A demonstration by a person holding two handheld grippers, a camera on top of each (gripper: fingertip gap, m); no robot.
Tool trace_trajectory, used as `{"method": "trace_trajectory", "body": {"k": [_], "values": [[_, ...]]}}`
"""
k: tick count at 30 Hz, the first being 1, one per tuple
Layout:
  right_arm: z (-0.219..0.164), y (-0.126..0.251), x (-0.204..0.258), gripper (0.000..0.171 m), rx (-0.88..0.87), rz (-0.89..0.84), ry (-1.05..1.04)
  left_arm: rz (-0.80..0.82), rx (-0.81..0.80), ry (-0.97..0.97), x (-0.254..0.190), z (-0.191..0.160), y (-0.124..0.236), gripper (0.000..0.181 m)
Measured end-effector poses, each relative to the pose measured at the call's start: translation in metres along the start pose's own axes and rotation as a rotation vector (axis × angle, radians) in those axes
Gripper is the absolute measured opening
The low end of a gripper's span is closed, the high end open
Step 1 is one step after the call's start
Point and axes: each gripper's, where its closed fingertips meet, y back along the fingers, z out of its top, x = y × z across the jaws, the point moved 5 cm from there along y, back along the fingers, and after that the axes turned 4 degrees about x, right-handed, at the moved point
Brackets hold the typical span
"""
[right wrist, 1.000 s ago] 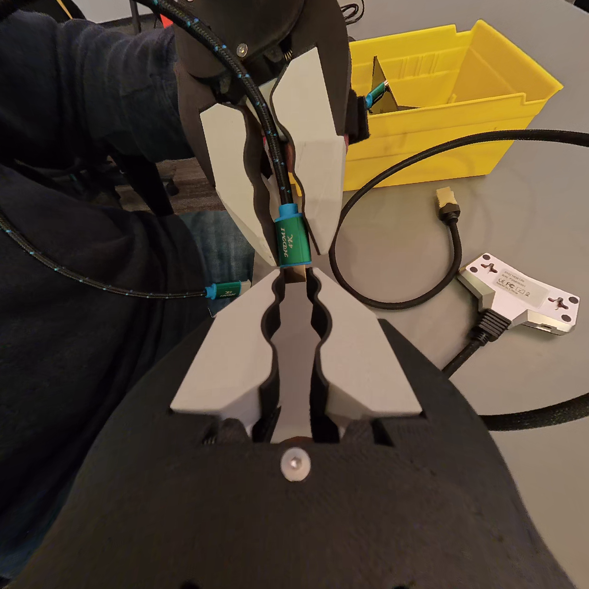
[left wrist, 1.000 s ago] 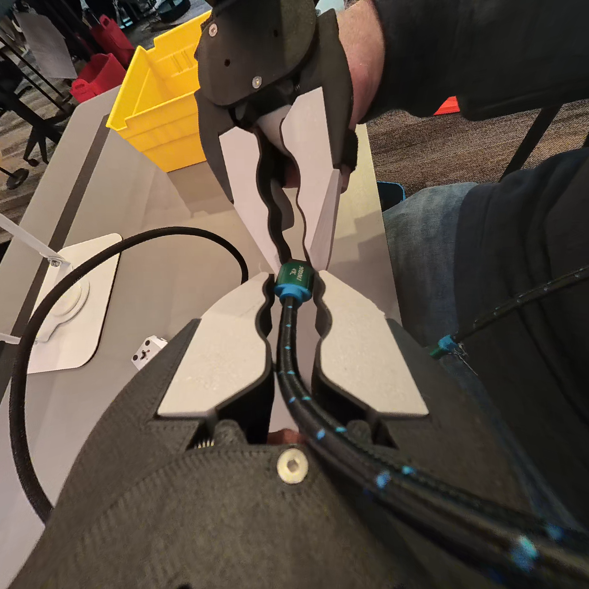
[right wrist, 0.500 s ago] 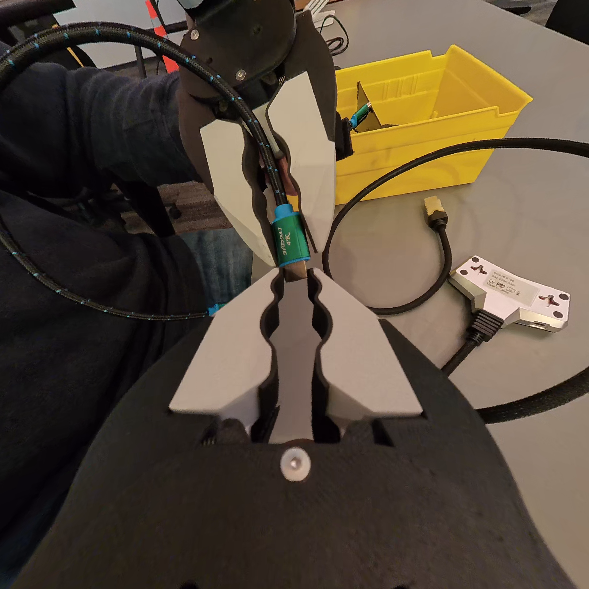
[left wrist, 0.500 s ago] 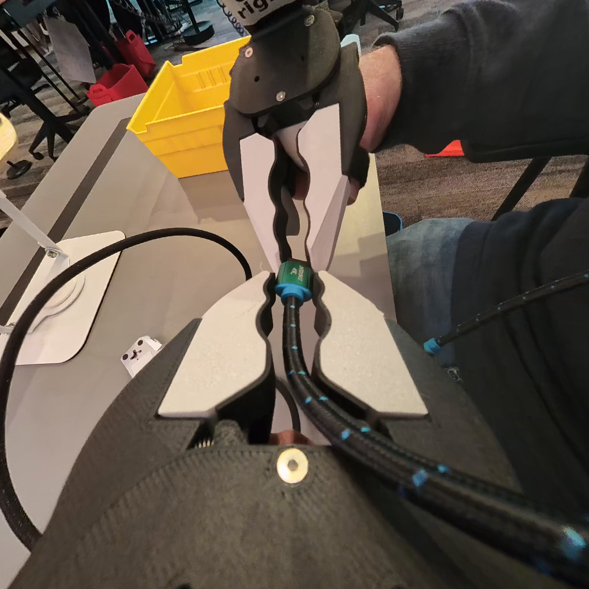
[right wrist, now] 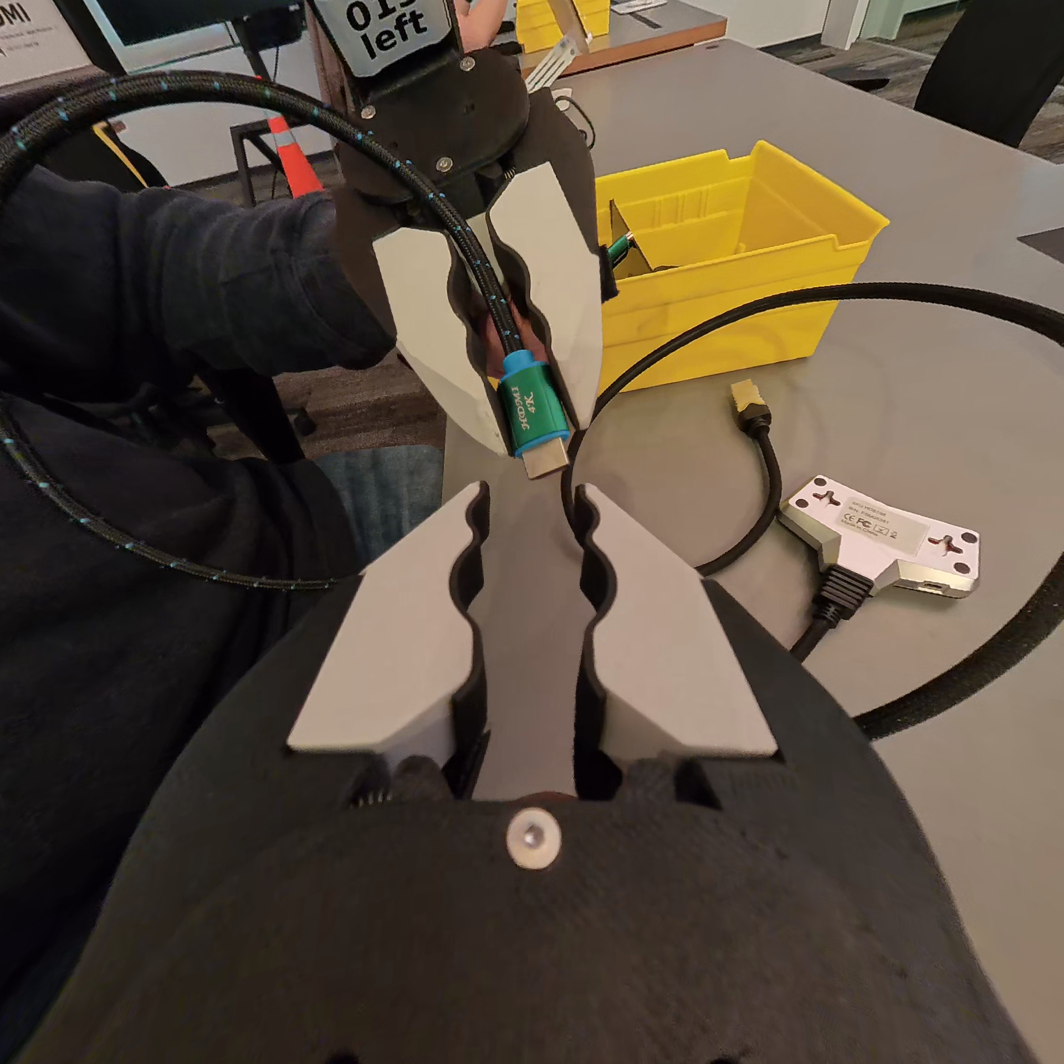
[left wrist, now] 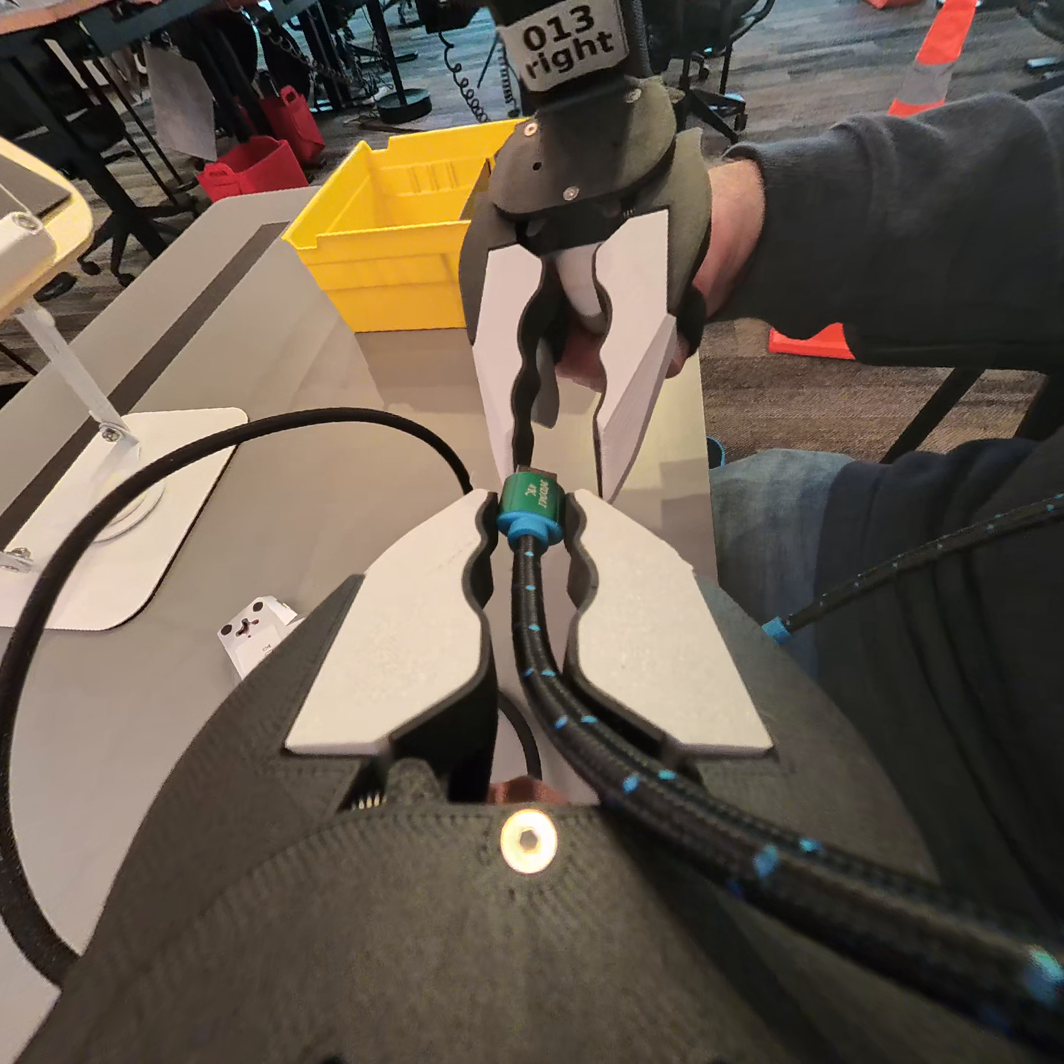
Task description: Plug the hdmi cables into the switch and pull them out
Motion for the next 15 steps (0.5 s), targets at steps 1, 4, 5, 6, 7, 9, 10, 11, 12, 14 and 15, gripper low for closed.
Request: {"method": "trace_trajectory", "body": {"k": [1,4,5,6,7,9,10,11,12,14,15], "values": [[0.0,0.0,-0.001,0.028,0.0,-0.004,0.0,0.0,-0.005,0.007,0.001,0.0,0.001,0.022],[-0.001,0.0,-0.004,0.029,0.004,-0.028,-0.001,0.003,-0.012,0.028,0.004,0.0,0.002,0.021],[-0.001,0.001,-0.005,0.03,0.003,-0.037,0.0,0.006,-0.015,0.034,0.005,0.0,0.003,0.021],[-0.002,0.001,-0.006,0.031,0.005,-0.048,0.002,0.007,-0.017,0.042,0.005,0.0,0.003,0.021],[-0.002,0.001,-0.007,0.031,0.01,-0.063,0.005,0.007,-0.018,0.049,0.006,-0.001,0.003,0.021],[-0.003,0.002,-0.01,0.033,0.02,-0.089,0.013,0.013,-0.019,0.061,0.008,-0.001,0.004,0.021],[-0.004,0.002,-0.011,0.034,0.026,-0.102,0.017,0.016,-0.017,0.066,0.009,-0.001,0.005,0.021],[-0.005,0.001,-0.013,0.034,0.036,-0.118,0.022,0.02,-0.016,0.071,0.01,-0.002,0.005,0.021],[-0.007,0.001,-0.015,0.035,0.052,-0.142,0.03,0.024,-0.016,0.076,0.012,-0.002,0.006,0.021],[-0.014,-0.001,-0.022,0.035,0.114,-0.211,0.052,0.034,-0.014,0.082,0.014,-0.003,0.008,0.021],[-0.018,-0.003,-0.025,0.036,0.147,-0.242,0.059,0.04,-0.014,0.086,0.015,-0.003,0.009,0.021]]}}
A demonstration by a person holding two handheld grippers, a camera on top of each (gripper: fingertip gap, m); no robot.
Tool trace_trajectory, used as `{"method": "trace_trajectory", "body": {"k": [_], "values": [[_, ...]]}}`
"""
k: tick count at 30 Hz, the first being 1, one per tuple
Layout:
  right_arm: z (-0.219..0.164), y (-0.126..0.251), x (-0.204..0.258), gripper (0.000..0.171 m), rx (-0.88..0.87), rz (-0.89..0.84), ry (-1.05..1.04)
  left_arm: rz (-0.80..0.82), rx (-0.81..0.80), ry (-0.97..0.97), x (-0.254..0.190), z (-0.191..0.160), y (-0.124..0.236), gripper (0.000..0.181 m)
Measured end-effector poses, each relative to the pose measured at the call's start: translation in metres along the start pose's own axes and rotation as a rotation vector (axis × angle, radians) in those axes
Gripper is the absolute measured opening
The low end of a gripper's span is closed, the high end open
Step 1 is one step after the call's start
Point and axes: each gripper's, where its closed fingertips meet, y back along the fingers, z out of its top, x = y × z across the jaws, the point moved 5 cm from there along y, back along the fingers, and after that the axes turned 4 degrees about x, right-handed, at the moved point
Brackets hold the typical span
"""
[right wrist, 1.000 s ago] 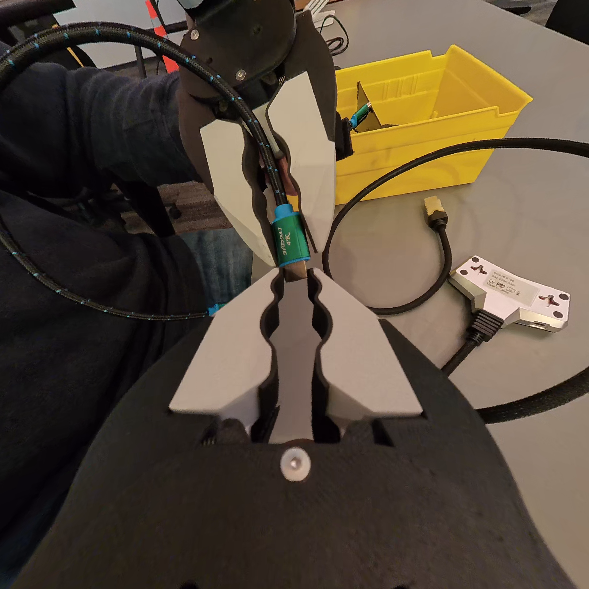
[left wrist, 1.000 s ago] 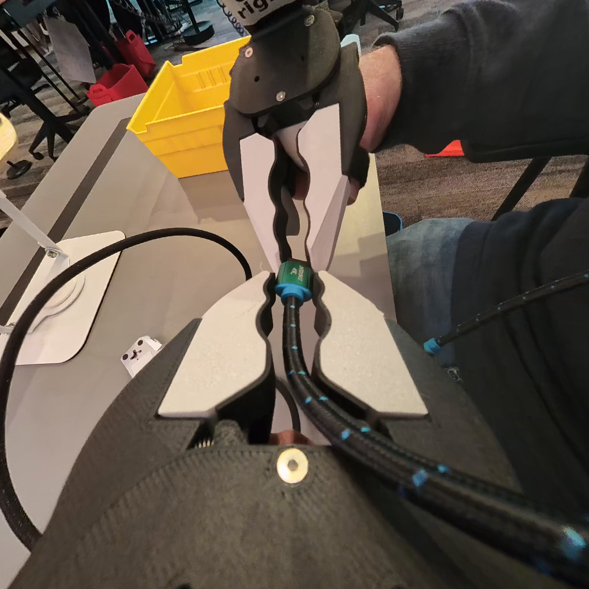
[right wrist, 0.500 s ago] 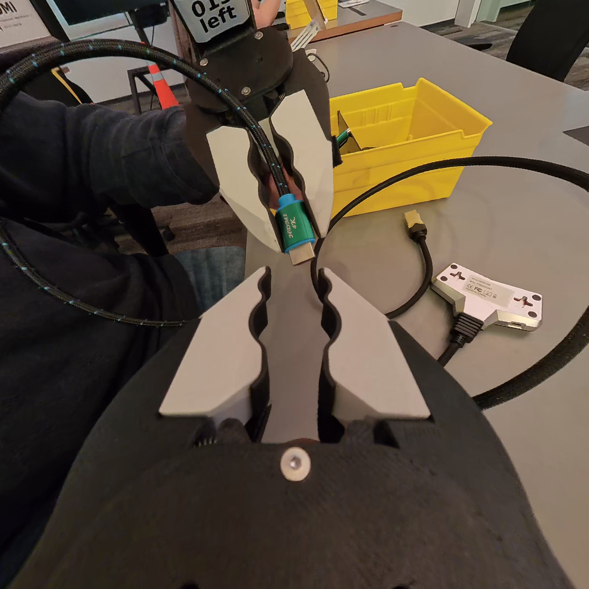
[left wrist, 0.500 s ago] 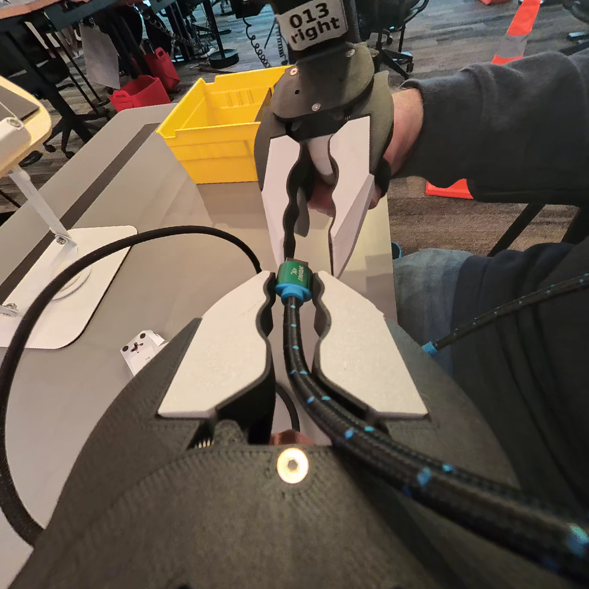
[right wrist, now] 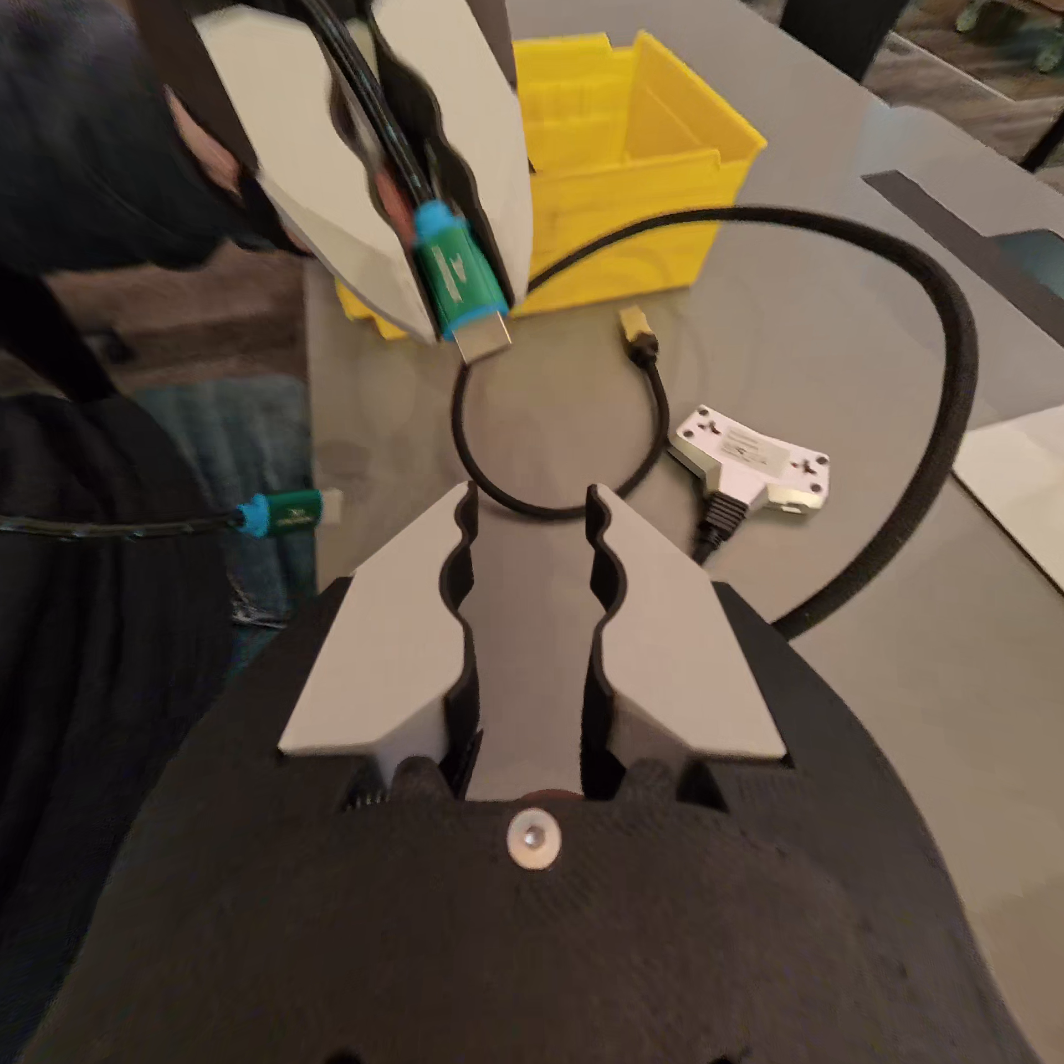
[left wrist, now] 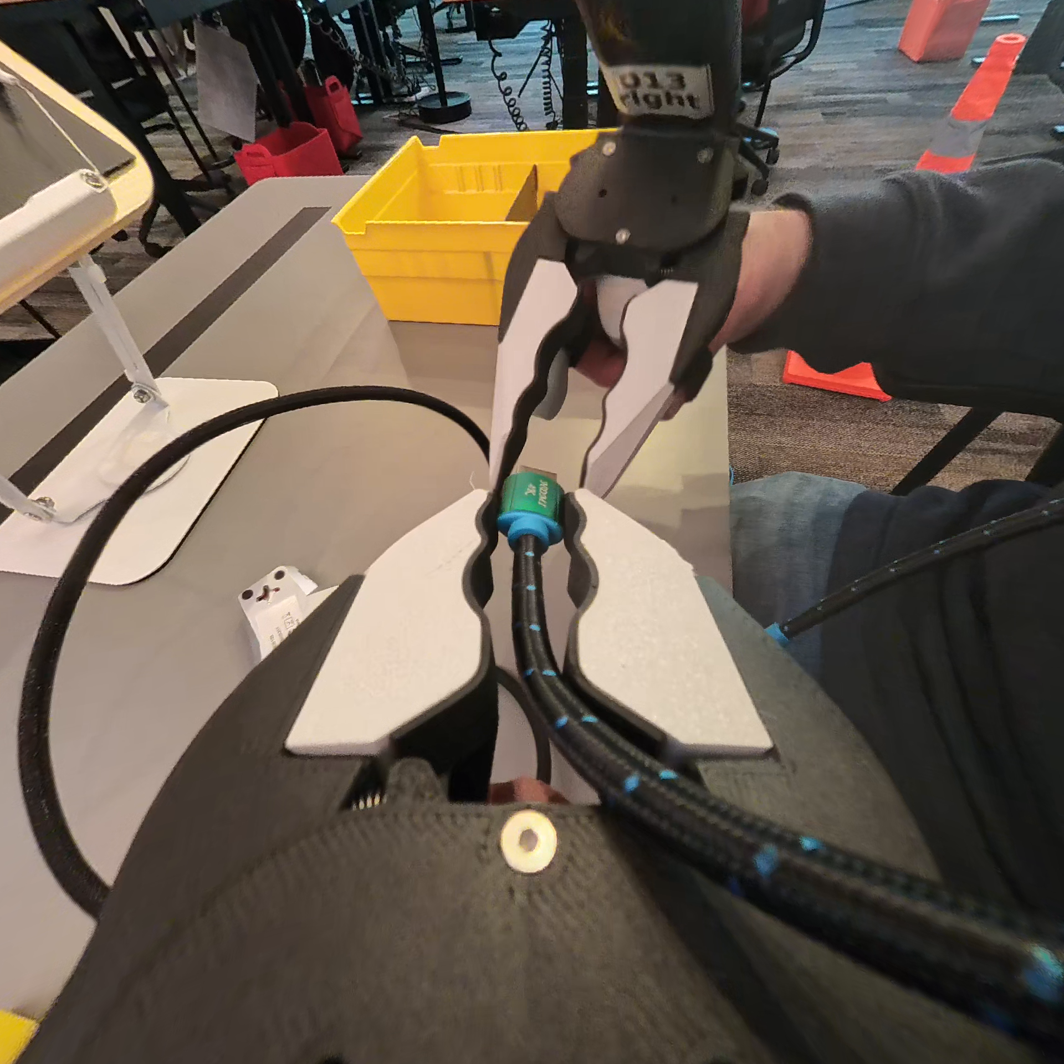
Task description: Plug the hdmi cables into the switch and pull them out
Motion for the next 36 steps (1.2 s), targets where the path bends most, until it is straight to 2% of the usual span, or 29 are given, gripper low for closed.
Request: {"method": "trace_trajectory", "body": {"k": [8,13,19,25,30,36], "values": [[-0.019,-0.02,-0.017,0.042,0.148,-0.171,0.021,0.031,-0.006,0.007,0.005,0.002,0.008,0.022],[-0.016,-0.033,-0.026,0.045,0.118,-0.229,-0.049,0.05,-0.012,0.016,0.01,0.004,0.012,0.021],[-0.02,-0.054,-0.044,0.042,0.171,-0.332,-0.099,0.071,-0.032,0.027,0.015,0.006,0.02,0.021],[-0.024,-0.059,-0.06,0.042,0.209,-0.414,-0.125,0.083,-0.031,0.034,0.019,0.004,0.023,0.021],[-0.033,-0.073,-0.071,0.043,0.284,-0.422,-0.081,0.087,-0.03,0.038,0.021,0.003,0.023,0.021],[-0.039,-0.089,-0.084,0.034,0.345,-0.419,-0.05,0.092,-0.028,0.04,0.023,0.002,0.025,0.021]]}}
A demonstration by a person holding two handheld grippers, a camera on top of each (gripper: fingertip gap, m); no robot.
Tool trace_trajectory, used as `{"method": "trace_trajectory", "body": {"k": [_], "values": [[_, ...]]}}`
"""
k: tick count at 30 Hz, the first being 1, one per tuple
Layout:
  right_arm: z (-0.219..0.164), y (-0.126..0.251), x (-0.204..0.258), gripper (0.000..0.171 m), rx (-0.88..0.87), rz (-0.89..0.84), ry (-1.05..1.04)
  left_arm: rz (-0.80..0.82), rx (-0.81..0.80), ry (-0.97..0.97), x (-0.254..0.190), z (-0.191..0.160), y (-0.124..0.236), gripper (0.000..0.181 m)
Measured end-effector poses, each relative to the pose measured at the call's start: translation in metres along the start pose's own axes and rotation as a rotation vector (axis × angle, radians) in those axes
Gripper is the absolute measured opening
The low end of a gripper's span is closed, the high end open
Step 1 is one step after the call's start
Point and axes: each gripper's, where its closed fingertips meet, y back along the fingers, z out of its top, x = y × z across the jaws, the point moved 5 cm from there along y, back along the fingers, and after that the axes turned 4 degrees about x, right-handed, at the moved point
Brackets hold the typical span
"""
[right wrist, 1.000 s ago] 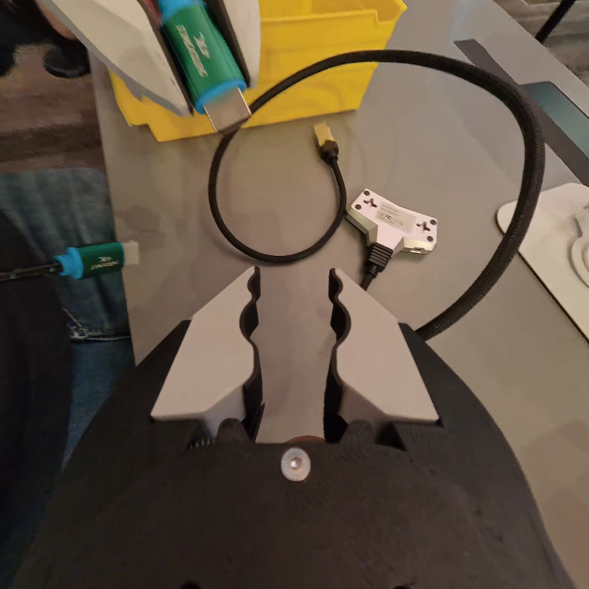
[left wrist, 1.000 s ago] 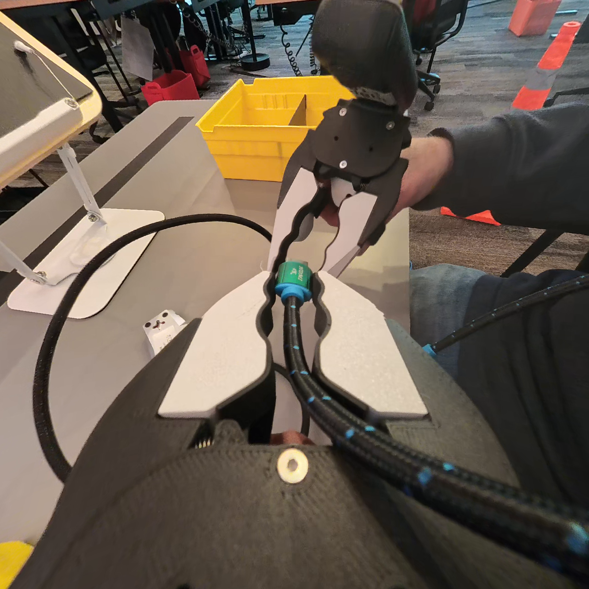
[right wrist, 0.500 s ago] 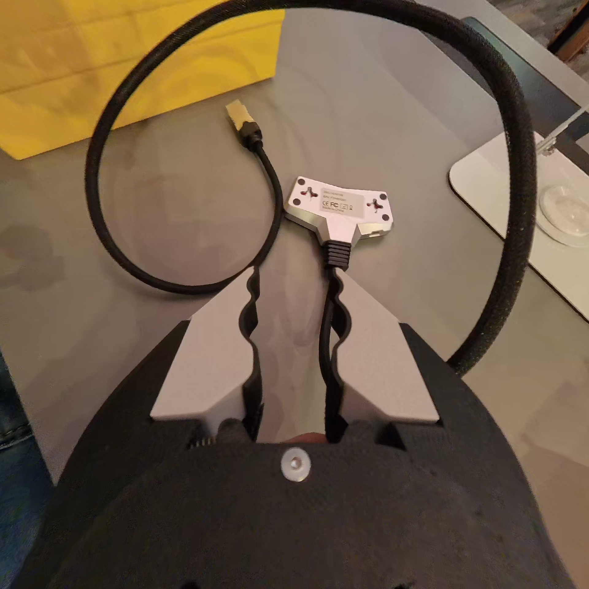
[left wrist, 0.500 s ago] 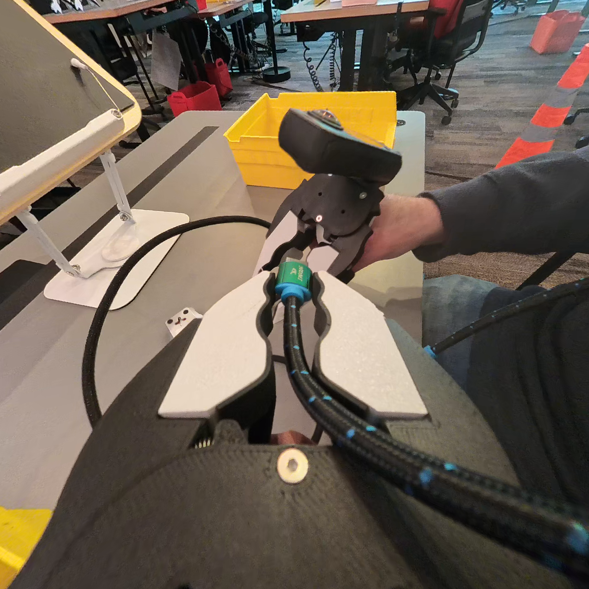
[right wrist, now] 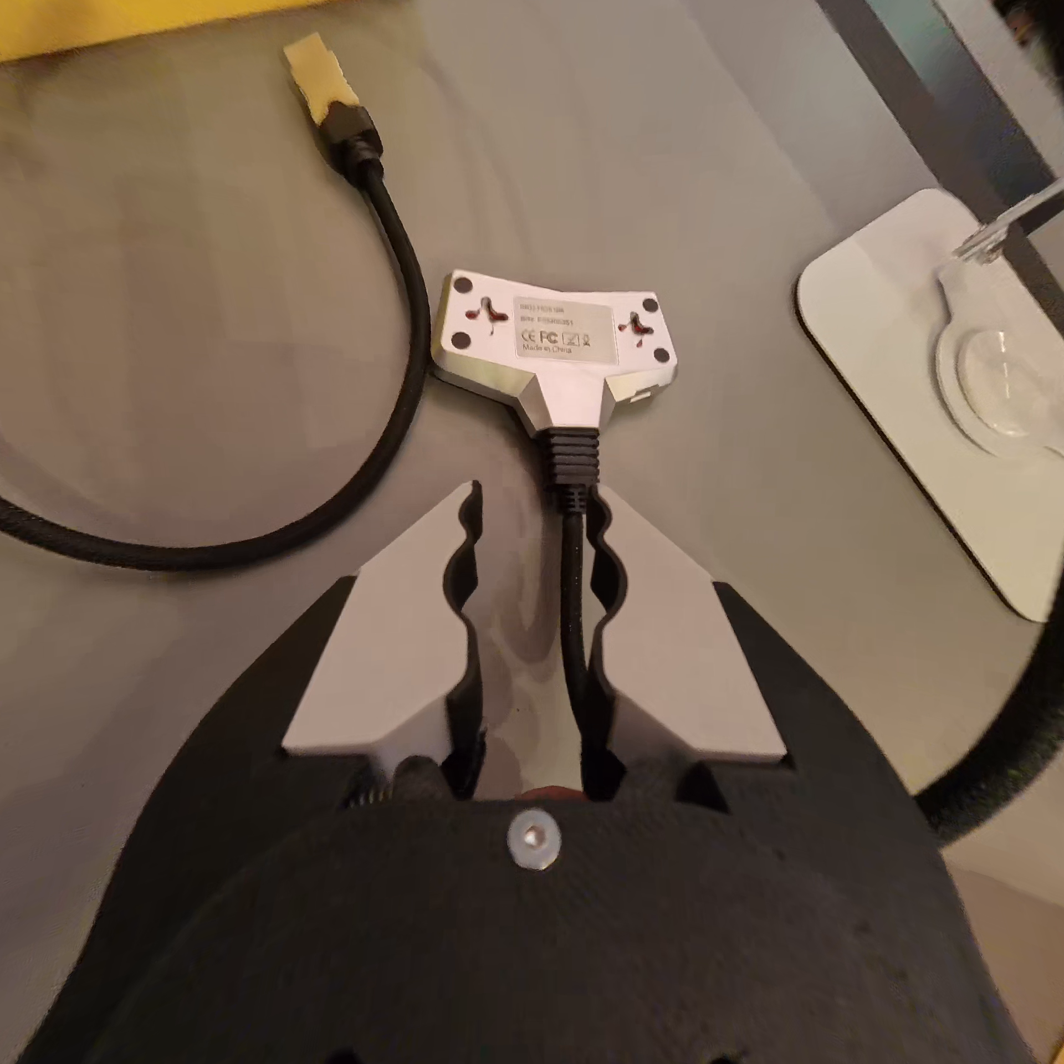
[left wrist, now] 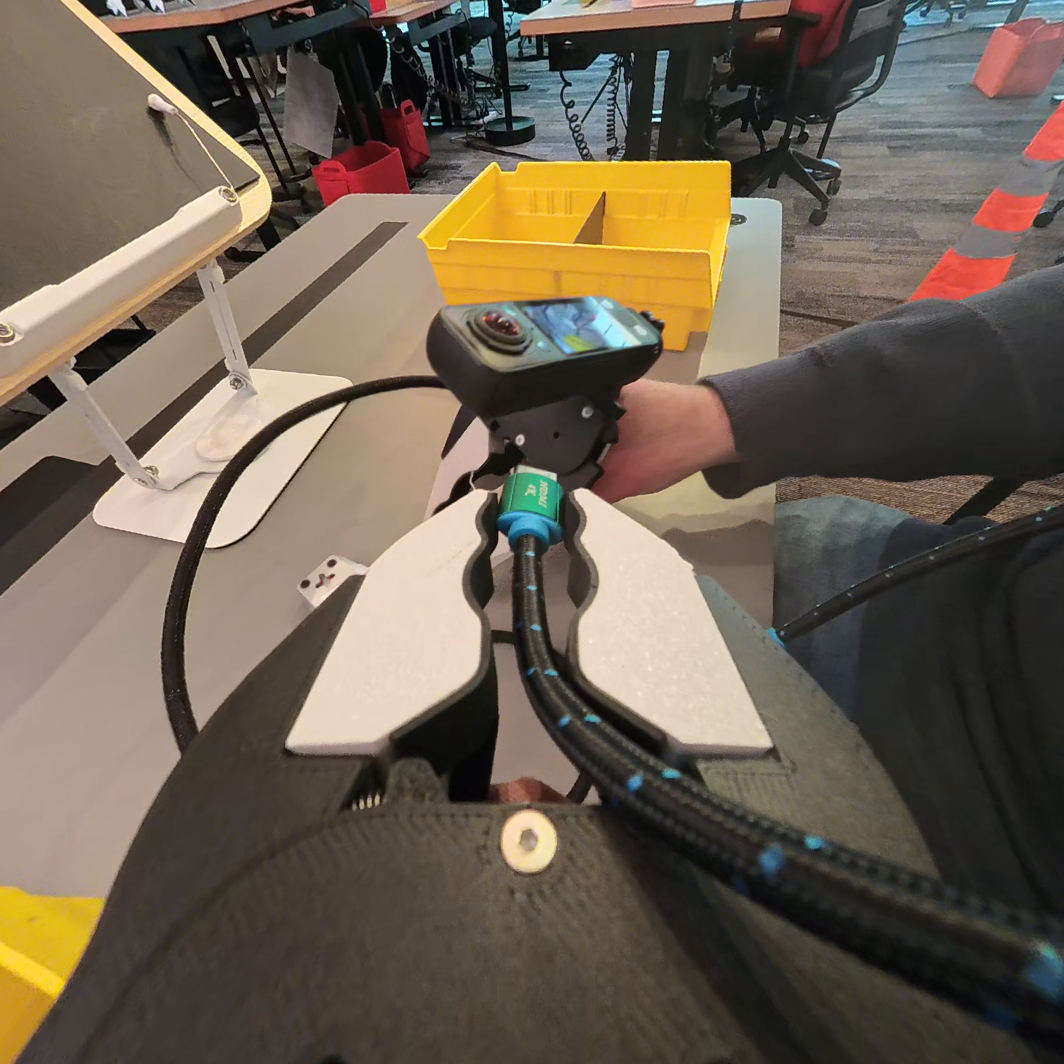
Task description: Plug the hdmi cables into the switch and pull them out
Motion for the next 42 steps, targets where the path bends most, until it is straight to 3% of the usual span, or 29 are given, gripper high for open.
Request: {"method": "trace_trajectory", "body": {"k": [7,10,22,23,25,27,31,34,42], "values": [[-0.01,-0.016,-0.011,0.026,0.054,0.024,-0.045,0.003,0.002,0.005,0.002,-0.002,0.001,0.021],[-0.014,-0.017,-0.018,0.011,0.035,0.037,-0.062,0.007,0.0,0.006,0.003,-0.002,0.001,0.021],[-0.045,0.007,-0.045,0.009,0.145,0.114,0.003,0.012,-0.009,0.012,0.006,-0.002,0.007,0.021],[-0.043,0.008,-0.046,0.011,0.132,0.11,-0.007,0.011,-0.009,0.013,0.006,-0.002,0.007,0.021],[-0.036,0.007,-0.046,0.041,0.101,0.102,-0.028,0.009,-0.006,0.014,0.006,-0.003,0.006,0.021],[-0.034,0.001,-0.043,0.047,0.114,0.088,-0.004,0.006,-0.004,0.016,0.006,-0.005,0.005,0.021],[-0.026,-0.008,-0.035,0.039,0.075,0.093,-0.021,0.006,-0.001,0.017,0.007,-0.006,0.004,0.021],[-0.025,-0.011,-0.033,0.023,0.053,0.098,-0.032,0.005,-0.001,0.021,0.008,-0.006,0.004,0.021],[-0.027,0.0,-0.037,0.021,-0.043,0.221,-0.114,0.015,0.0,0.019,0.008,-0.006,0.005,0.021]]}}
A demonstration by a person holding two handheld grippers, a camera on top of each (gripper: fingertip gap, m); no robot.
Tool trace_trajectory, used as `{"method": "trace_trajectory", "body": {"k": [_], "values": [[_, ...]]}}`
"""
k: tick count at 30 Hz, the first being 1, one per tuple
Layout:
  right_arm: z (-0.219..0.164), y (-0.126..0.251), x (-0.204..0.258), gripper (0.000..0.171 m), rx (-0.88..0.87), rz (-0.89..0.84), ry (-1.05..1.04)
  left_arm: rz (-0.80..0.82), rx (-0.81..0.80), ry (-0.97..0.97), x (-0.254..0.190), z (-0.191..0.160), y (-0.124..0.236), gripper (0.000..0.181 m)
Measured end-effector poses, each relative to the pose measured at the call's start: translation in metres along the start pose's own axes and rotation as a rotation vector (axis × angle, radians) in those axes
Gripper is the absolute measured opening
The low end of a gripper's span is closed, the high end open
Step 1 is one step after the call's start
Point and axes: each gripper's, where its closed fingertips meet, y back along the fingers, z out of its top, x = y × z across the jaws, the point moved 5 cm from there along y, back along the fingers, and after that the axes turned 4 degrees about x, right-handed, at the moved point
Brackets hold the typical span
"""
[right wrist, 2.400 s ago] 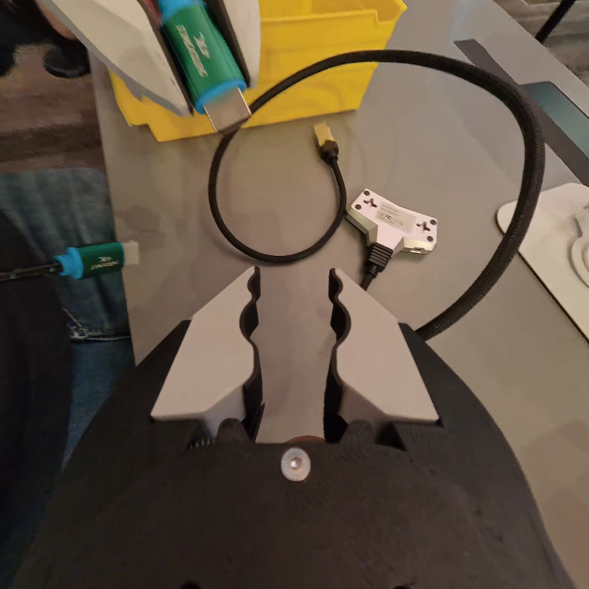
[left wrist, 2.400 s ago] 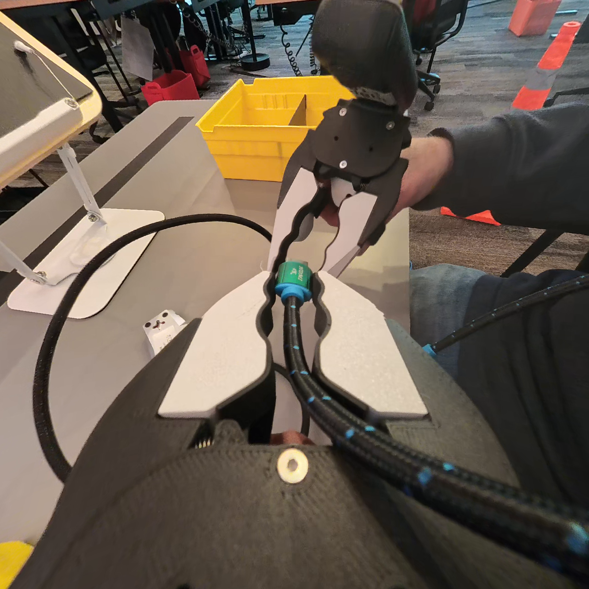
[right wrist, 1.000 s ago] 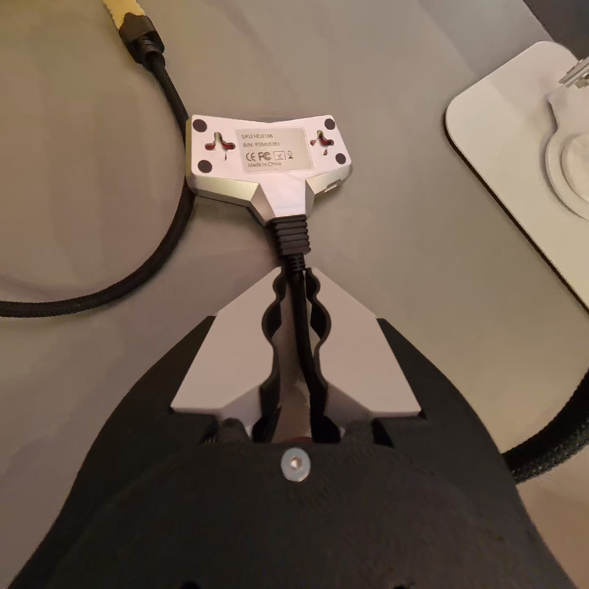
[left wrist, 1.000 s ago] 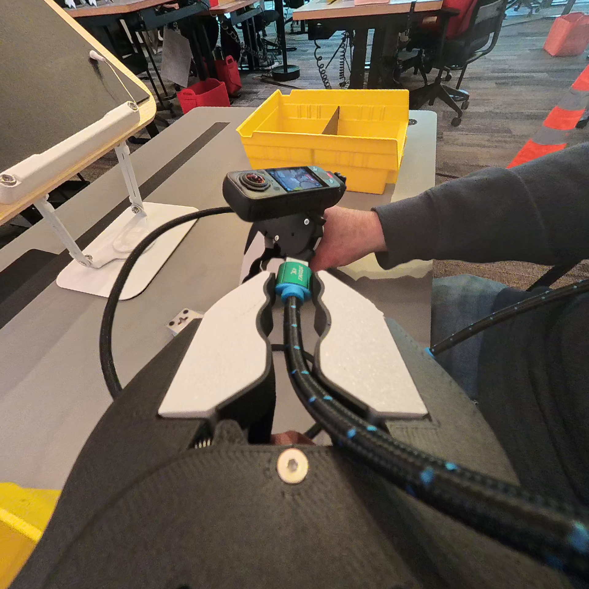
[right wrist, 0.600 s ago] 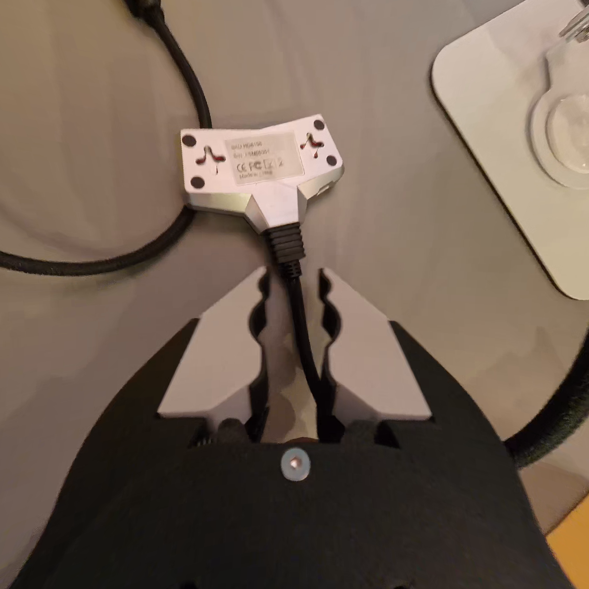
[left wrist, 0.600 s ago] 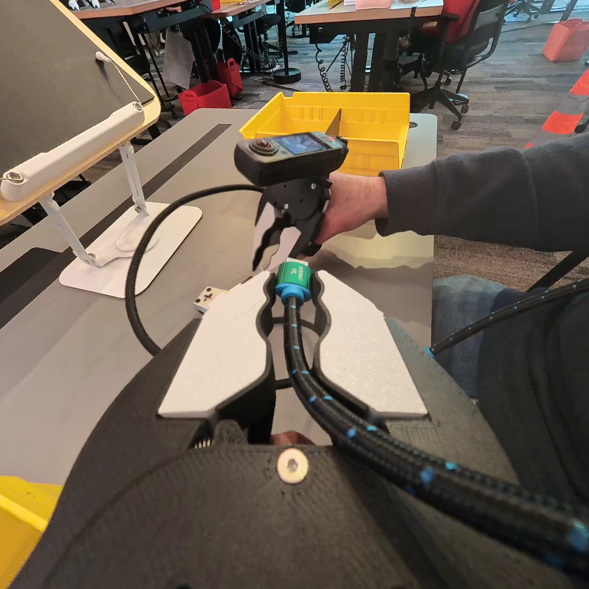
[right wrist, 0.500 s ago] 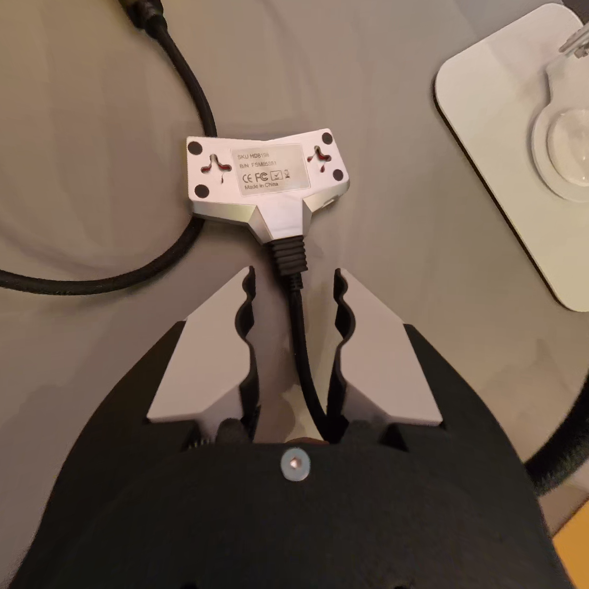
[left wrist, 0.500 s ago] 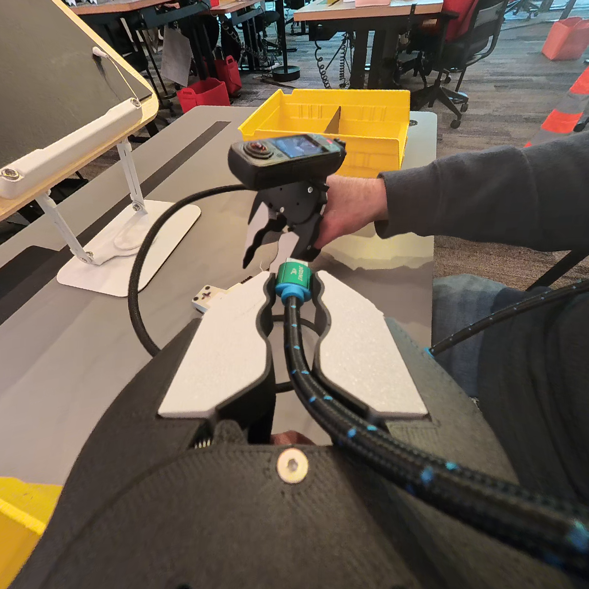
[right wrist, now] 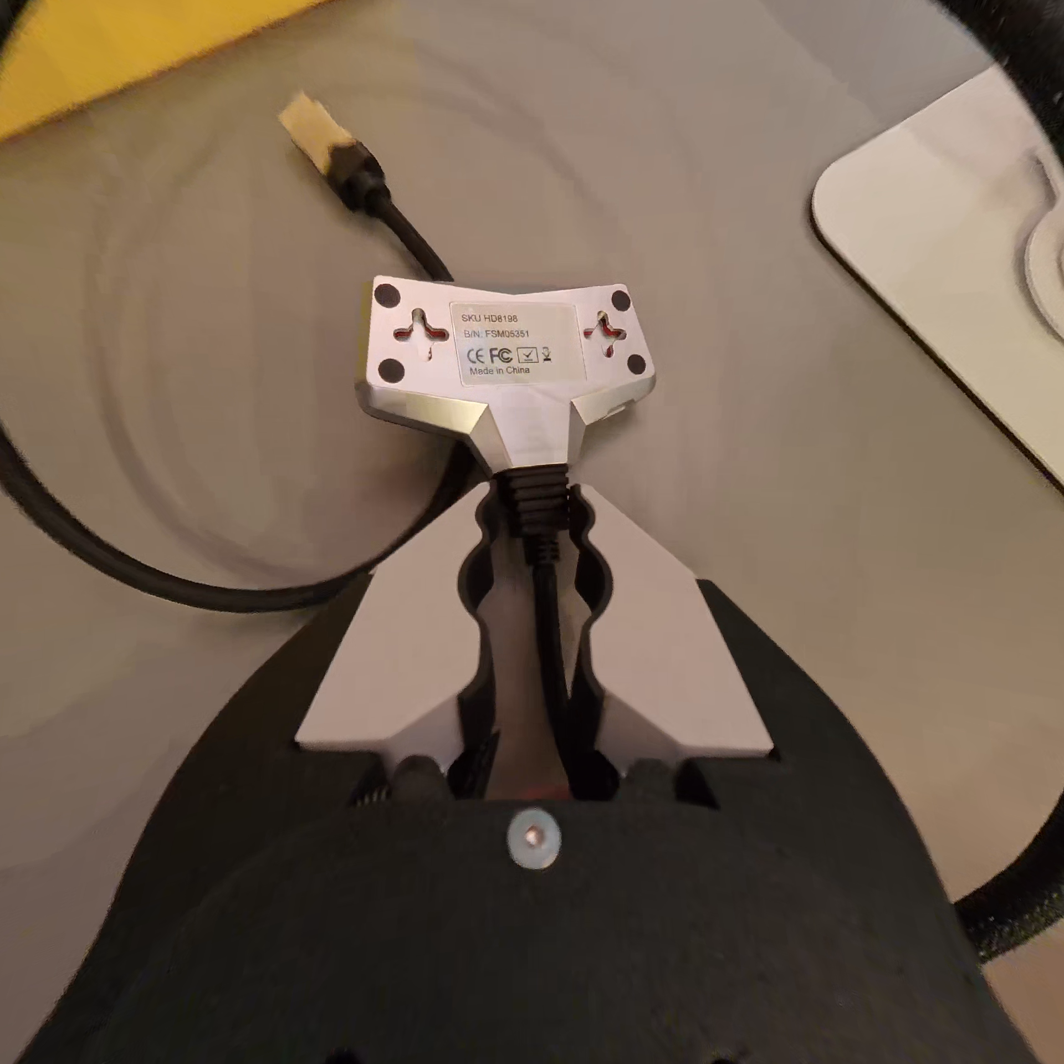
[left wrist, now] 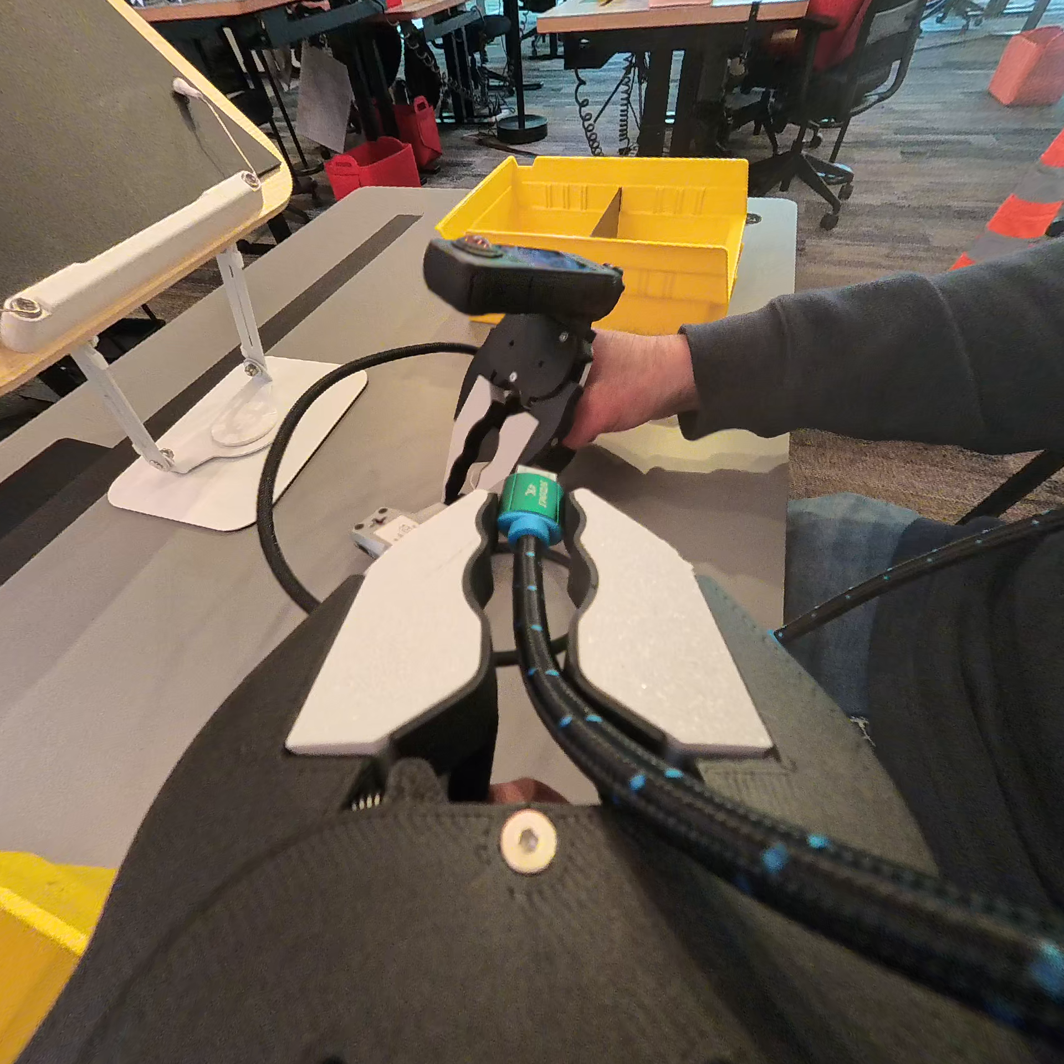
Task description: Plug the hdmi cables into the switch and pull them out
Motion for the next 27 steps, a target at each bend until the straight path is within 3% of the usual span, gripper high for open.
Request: {"method": "trace_trajectory", "body": {"k": [14,27], "values": [[0.026,0.063,0.018,0.021,-0.405,0.276,0.12,0.019,-0.074,0.036,0.01,0.007,0.019,0.021],[0.036,0.087,0.034,0.021,-0.505,0.366,0.206,0.009,-0.087,0.047,0.008,0.009,0.018,0.021]]}}
